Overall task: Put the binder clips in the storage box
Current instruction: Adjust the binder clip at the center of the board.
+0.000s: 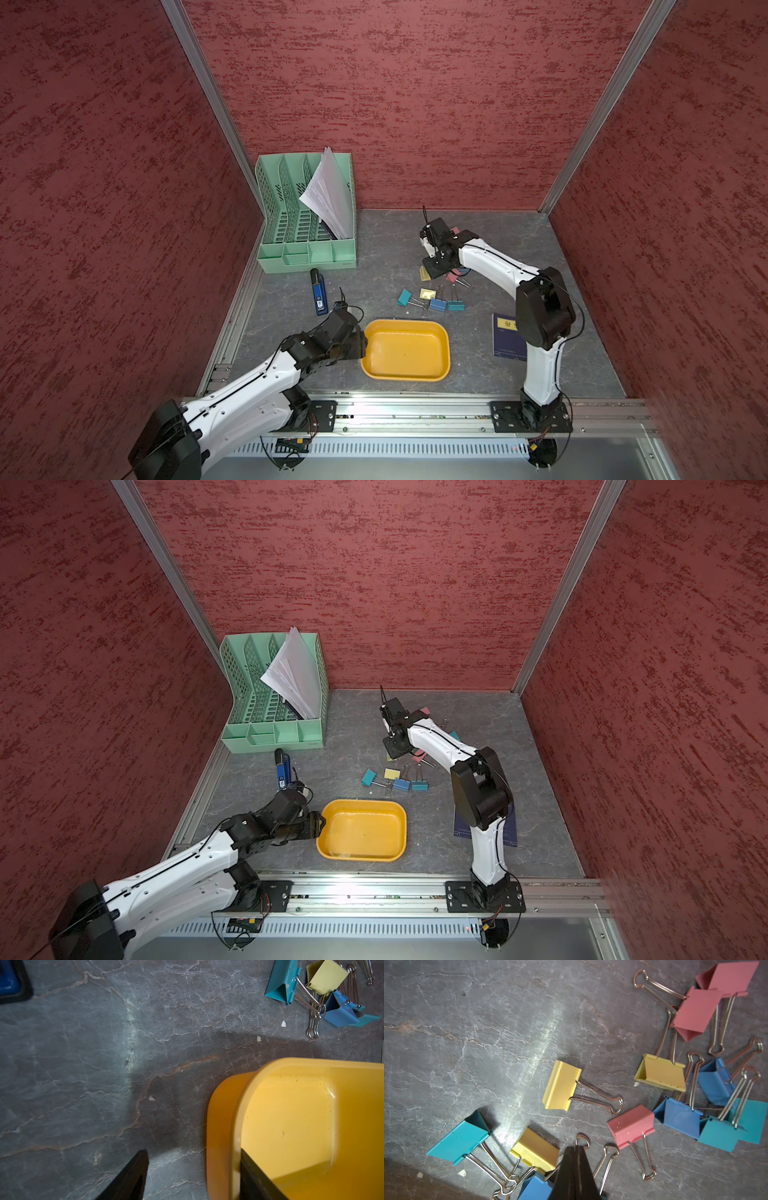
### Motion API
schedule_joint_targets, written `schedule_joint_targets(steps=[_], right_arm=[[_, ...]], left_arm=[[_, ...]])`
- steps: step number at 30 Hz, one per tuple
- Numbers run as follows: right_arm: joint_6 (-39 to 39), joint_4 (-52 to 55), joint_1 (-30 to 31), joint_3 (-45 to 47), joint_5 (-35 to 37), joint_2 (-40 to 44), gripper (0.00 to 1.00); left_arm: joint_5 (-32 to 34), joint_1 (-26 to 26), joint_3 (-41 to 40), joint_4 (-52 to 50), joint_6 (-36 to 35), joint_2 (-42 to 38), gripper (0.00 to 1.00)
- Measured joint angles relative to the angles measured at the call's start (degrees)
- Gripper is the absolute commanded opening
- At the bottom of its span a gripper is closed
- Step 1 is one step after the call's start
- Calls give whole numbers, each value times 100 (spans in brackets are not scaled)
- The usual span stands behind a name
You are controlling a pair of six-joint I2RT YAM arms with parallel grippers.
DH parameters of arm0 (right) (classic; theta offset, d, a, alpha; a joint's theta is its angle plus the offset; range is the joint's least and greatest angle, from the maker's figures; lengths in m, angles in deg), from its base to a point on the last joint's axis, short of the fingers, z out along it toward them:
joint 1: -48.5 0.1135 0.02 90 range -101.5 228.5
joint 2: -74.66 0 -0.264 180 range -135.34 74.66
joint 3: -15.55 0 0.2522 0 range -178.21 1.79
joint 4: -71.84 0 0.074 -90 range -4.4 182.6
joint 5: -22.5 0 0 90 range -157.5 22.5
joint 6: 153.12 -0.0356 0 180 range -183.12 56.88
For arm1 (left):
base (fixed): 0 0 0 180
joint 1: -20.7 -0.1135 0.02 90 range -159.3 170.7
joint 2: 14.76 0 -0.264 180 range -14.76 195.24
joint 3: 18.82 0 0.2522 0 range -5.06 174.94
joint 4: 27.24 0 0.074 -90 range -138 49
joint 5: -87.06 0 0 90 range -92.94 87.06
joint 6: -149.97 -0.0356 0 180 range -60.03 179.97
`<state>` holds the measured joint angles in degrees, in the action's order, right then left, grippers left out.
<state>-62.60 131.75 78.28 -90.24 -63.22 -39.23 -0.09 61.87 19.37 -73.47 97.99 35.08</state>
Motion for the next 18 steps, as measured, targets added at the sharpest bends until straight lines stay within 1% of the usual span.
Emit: schedule_joint_targets(steps=[9,18], right_arm=[[-20,-142,-7,61,-643,-461,0],[-175,-273,-7,306,-1049,-496,0]], left_arm=[[0,-7,0,0,0,0,68],[0,-9,0,0,2,2,68]])
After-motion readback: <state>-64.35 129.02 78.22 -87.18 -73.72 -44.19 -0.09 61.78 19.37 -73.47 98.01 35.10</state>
